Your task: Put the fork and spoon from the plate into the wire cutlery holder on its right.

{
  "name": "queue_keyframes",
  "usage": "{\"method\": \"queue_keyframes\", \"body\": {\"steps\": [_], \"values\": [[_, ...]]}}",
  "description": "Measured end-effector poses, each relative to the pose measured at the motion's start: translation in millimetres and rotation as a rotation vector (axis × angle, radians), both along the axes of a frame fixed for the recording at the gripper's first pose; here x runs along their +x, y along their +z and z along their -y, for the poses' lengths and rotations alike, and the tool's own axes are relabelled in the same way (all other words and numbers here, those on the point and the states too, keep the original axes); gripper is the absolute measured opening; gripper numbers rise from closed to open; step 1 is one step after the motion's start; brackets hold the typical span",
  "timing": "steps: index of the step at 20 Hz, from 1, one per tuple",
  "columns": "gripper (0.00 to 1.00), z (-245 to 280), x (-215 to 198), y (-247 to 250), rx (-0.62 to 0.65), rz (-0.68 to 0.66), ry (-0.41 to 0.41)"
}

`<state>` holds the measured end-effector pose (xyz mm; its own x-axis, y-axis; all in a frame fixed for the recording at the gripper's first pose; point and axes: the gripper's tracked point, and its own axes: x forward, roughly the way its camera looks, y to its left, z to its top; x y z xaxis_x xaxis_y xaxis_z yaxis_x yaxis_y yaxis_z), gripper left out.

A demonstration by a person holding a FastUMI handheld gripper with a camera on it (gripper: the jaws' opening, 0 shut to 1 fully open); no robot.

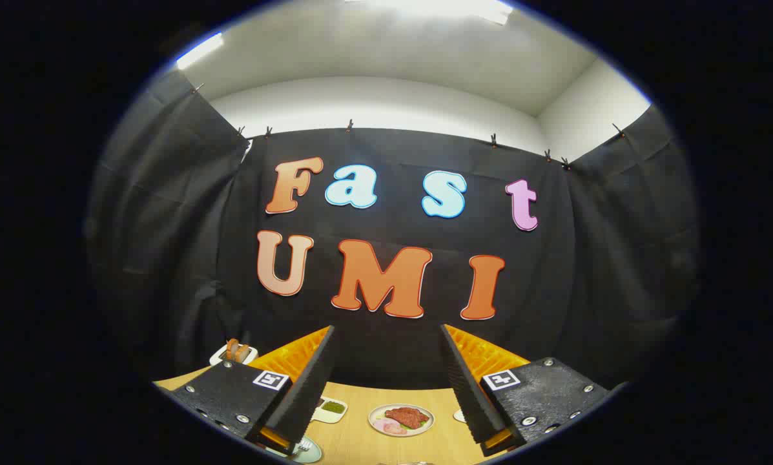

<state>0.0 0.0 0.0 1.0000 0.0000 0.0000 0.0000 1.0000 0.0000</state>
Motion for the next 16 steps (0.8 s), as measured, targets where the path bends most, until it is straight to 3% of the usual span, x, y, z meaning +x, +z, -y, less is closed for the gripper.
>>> {"method": "queue_keyframes", "body": {"steps": [8,16], "values": [[0.95,3.3,2.0,-1.1,0.01,0.018,0.028],[0.98,18.6,3.6,-4.9,0.04,0.008,-0.018]]}}
